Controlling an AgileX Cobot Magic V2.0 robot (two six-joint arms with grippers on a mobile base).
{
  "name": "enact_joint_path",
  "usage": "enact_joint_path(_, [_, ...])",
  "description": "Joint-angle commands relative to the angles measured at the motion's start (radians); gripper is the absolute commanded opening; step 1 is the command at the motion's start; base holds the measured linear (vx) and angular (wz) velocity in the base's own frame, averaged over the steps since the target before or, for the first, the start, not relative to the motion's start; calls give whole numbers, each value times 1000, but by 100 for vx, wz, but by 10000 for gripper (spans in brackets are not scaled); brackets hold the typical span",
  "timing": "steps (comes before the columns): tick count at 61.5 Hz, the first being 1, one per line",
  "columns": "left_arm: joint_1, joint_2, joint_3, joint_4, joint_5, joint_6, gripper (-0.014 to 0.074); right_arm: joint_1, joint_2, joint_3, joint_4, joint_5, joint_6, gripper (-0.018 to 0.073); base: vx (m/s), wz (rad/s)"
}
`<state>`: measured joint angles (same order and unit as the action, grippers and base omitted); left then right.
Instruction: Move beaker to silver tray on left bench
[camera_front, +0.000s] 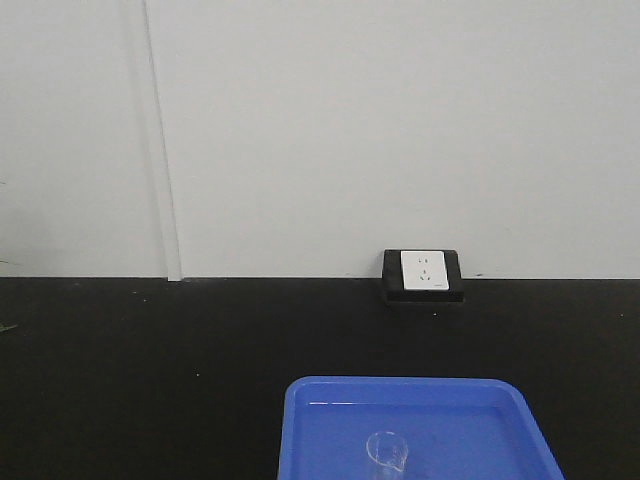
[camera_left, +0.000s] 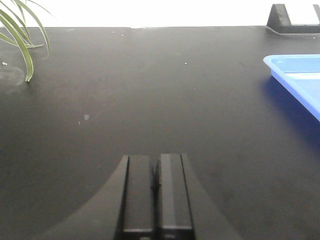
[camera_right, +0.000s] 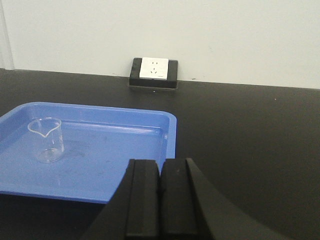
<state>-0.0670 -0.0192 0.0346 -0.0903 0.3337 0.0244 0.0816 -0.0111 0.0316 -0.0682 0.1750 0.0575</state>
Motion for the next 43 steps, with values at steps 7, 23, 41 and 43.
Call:
enact_joint_path(7, [2, -7, 18, -5, -84, 0, 1, -4, -12, 5, -4, -78, 0, -11, 0, 0])
enact_joint_path(23, [2, -7, 18, -5, -84, 0, 1, -4, -12, 5, -4, -78, 0, -11, 0, 0])
enact_joint_path(41, [2, -7, 18, -5, -84, 0, 1, -4, -12, 5, -4, -78, 0, -11, 0, 0])
enact_joint_path(43, [2, -7, 18, -5, -84, 0, 1, -4, -12, 5, -4, -78, 0, -11, 0, 0])
